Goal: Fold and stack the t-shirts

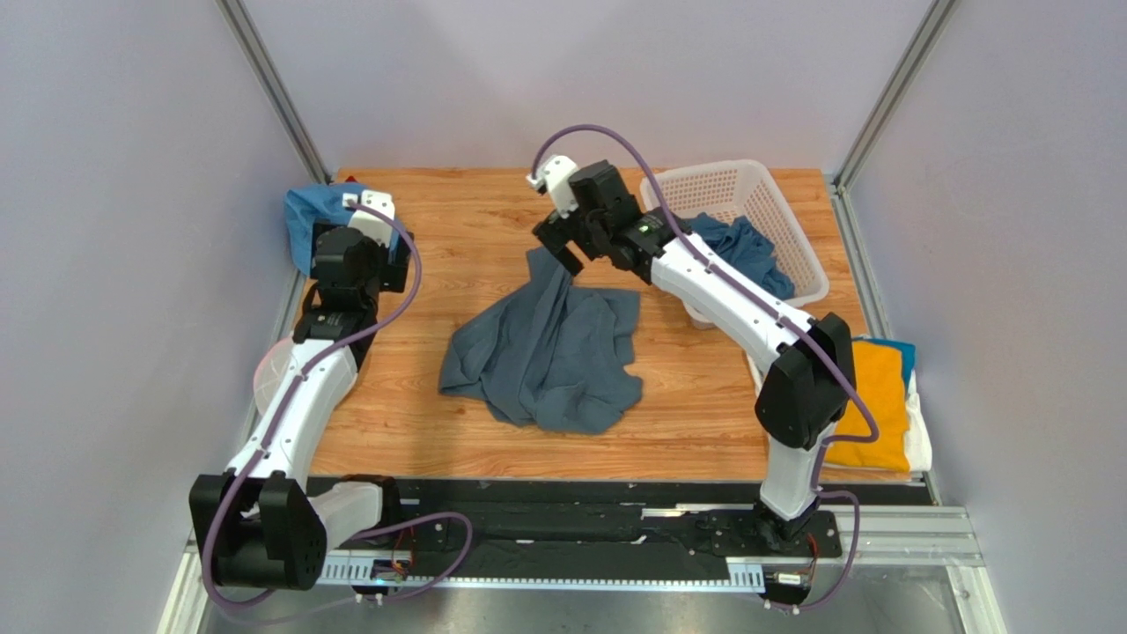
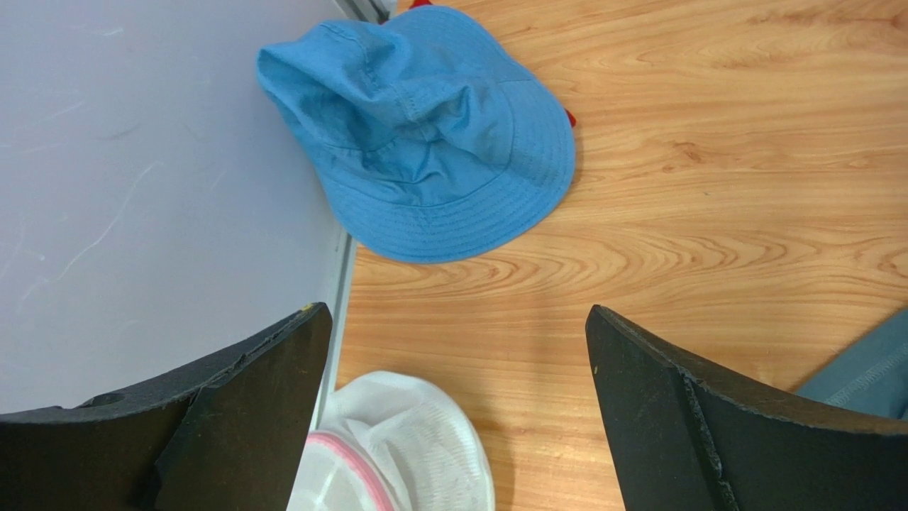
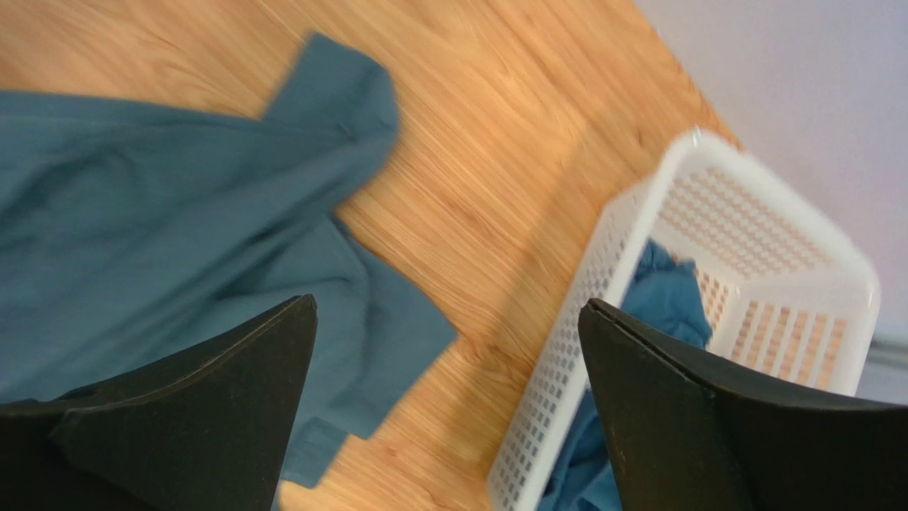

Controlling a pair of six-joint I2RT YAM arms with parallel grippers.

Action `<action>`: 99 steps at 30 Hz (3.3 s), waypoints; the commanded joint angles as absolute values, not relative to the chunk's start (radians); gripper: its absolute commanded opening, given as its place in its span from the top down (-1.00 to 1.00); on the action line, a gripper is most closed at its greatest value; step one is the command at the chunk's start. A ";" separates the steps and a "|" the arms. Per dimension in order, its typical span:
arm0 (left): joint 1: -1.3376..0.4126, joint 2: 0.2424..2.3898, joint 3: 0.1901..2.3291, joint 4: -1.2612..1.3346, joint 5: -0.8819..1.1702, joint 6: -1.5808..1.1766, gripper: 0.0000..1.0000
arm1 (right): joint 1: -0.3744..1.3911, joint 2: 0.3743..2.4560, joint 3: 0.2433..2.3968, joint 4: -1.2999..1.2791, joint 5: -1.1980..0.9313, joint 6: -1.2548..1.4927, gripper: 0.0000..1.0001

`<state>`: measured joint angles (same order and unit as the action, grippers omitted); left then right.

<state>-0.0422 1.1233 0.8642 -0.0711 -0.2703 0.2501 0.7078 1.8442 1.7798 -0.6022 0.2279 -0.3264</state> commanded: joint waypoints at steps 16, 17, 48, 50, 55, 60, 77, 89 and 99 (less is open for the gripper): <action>-0.034 1.215 0.862 -0.118 -0.114 0.353 -0.94 | 0.428 2.037 1.730 -0.607 0.112 -0.313 -0.88; -0.034 1.212 0.861 -0.118 -0.112 0.357 -0.94 | 0.416 2.046 1.729 -0.601 0.110 -0.314 -0.87; -0.034 1.170 0.818 -0.118 -0.103 0.382 -0.91 | 0.143 2.187 1.853 -0.646 0.117 -0.290 1.00; -0.034 1.169 0.818 -0.118 -0.103 0.385 -0.91 | 0.123 2.191 1.858 -0.646 0.124 -0.272 1.00; -0.034 1.172 0.816 -0.118 -0.094 0.382 -0.90 | 0.087 2.210 1.884 -0.653 0.158 -0.175 1.00; -0.034 1.169 0.810 -0.120 -0.091 0.380 -0.90 | 0.064 2.255 1.942 -0.681 0.184 -0.075 1.00; -0.034 1.149 0.782 -0.115 -0.101 0.397 -0.89 | -0.071 2.333 2.005 -0.683 0.242 -0.075 1.00; -0.034 1.166 0.785 -0.112 -0.087 0.387 -0.91 | -0.091 2.286 1.960 -0.655 0.221 -0.112 -0.01; -0.035 1.204 0.802 -0.117 -0.006 0.394 -0.94 | -0.048 2.126 1.902 -0.646 0.120 -0.130 -0.51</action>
